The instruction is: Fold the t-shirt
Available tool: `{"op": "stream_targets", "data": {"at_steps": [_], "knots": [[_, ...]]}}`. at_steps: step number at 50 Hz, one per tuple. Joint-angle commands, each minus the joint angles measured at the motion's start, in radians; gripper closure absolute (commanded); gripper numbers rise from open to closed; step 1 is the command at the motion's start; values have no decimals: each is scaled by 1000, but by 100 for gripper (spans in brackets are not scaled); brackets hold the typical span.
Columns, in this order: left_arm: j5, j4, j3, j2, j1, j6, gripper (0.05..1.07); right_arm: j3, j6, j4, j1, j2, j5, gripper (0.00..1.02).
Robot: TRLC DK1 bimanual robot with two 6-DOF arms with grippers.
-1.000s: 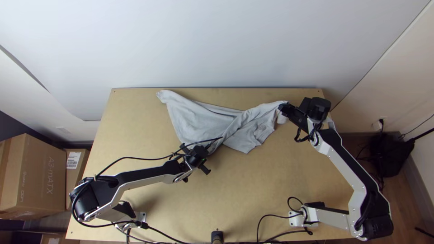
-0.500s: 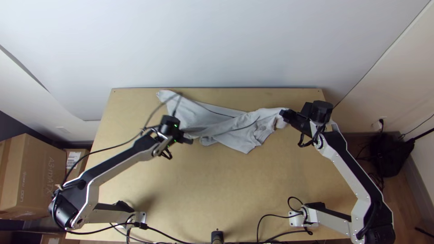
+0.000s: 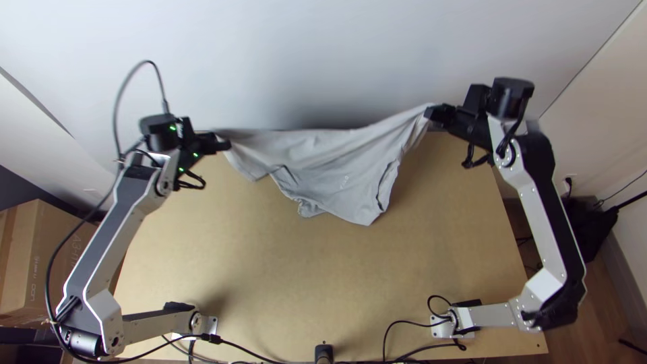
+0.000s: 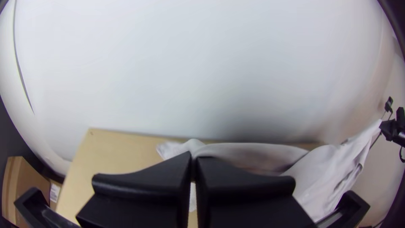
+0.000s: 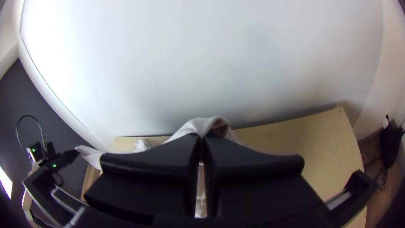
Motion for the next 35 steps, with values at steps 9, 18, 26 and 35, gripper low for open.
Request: {"op": "stream_targets", "data": {"at_steps": [9, 18, 26, 35], "knots": [[3, -35, 322, -31, 59, 17, 105, 408, -30, -36, -4, 120, 25, 100], [-9, -55, 442, -106, 95, 40, 105, 494, -39, -42, 1, 28, 32, 100], [-19, -66, 433, -264, 111, 74, 105, 466, -71, -42, 4, -153, 32, 100], [-26, -45, 404, -517, 120, 87, 105, 369, -63, -79, 8, -417, 28, 100]]}}
